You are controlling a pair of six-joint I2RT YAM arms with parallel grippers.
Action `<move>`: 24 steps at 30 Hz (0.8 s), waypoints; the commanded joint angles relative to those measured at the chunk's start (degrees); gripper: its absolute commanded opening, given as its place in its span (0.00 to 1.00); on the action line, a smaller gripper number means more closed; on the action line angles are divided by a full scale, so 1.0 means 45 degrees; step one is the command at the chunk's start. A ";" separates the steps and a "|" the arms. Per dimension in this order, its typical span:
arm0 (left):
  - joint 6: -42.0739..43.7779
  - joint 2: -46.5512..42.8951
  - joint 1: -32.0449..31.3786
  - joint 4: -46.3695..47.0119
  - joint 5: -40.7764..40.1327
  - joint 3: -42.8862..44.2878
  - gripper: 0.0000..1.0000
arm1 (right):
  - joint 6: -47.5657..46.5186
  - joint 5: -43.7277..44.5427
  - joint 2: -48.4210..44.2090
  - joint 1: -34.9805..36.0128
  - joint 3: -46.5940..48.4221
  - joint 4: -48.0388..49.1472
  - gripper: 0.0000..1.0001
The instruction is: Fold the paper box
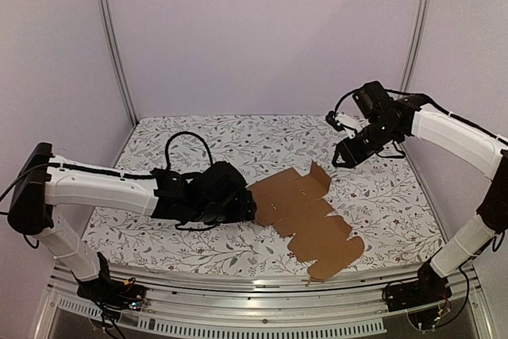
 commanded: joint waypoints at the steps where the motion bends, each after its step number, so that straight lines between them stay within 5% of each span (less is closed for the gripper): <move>1: -0.0709 0.0962 0.0039 -0.0327 0.1234 0.0477 0.79 | -0.0718 -0.0755 -0.1019 -0.0023 -0.0846 -0.0778 0.40; 13: -0.0422 0.2454 0.0810 0.0333 0.1138 0.1371 0.67 | -0.1117 -0.1042 -0.2114 -0.0018 -0.1866 -0.0220 0.41; 24: 0.0806 0.3719 0.1601 0.1080 0.2687 0.2135 0.27 | -0.1452 -0.0775 -0.3682 -0.0021 -0.3043 0.0364 0.41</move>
